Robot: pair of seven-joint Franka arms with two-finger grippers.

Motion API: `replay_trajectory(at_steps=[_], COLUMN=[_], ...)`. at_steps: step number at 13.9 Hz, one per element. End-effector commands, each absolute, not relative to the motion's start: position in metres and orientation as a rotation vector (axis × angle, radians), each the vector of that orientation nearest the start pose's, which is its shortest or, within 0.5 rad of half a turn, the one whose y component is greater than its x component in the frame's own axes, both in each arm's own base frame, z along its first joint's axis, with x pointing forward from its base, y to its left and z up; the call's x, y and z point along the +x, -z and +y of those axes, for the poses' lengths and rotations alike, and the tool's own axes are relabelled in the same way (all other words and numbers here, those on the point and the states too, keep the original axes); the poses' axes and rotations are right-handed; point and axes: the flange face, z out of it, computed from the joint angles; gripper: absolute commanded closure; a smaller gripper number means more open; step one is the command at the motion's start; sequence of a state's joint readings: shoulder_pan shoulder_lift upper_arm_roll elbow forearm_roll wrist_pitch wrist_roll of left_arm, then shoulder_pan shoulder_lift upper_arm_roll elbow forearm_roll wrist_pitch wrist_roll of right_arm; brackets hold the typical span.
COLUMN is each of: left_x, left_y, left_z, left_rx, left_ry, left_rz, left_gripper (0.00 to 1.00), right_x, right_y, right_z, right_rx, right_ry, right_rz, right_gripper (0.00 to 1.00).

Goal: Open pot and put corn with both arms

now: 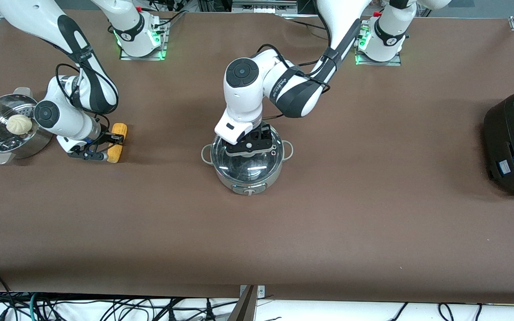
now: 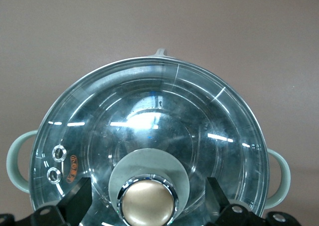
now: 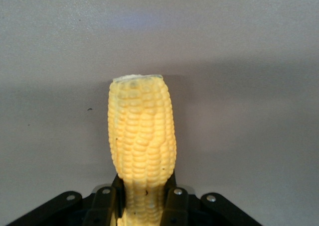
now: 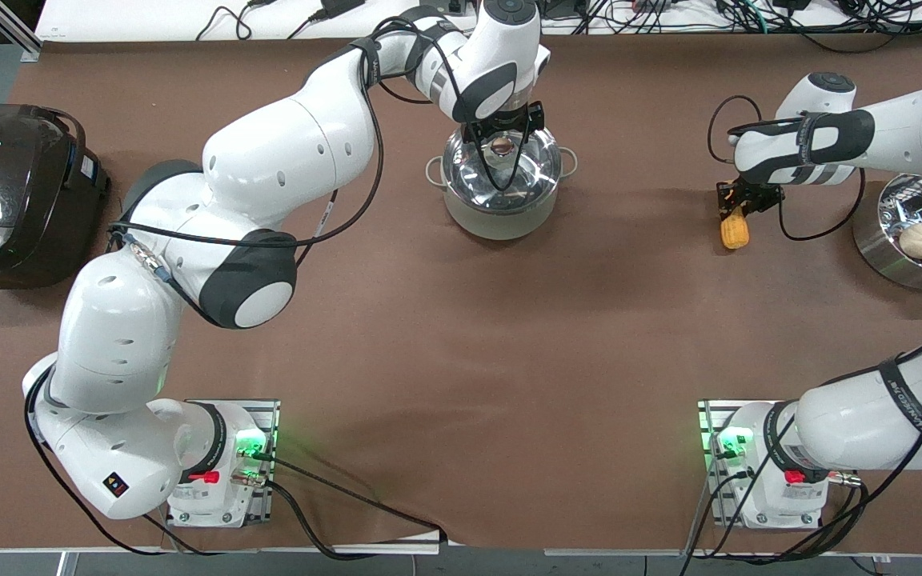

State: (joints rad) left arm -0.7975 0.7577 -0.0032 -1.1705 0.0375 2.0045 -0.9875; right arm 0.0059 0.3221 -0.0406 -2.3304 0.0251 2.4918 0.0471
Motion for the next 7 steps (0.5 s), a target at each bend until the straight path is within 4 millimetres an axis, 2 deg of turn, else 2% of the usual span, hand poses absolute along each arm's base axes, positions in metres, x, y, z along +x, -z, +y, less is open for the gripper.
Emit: replay_trajectory(at_steps=[1,7], left_x=[0.5343,0.5317], left_y=[-0.3510,-0.3440], left_z=[-0.5484,-0.5511], left_rx=[-3.152,-3.134], left_ry=[0.177,0.190], left_rz=[-0.226,-0.205], left_gripper=[0.00,0.06], right_x=[0.4935,0.4935], right_y=[-0.1721,-0.1721], right_z=[-0.0186,-0.0187], right_rx=[-3.127,-3.126], right_ry=[-0.279,-0.279], right_rz=[0.180,0.182], right_gripper=[1.00,1.00])
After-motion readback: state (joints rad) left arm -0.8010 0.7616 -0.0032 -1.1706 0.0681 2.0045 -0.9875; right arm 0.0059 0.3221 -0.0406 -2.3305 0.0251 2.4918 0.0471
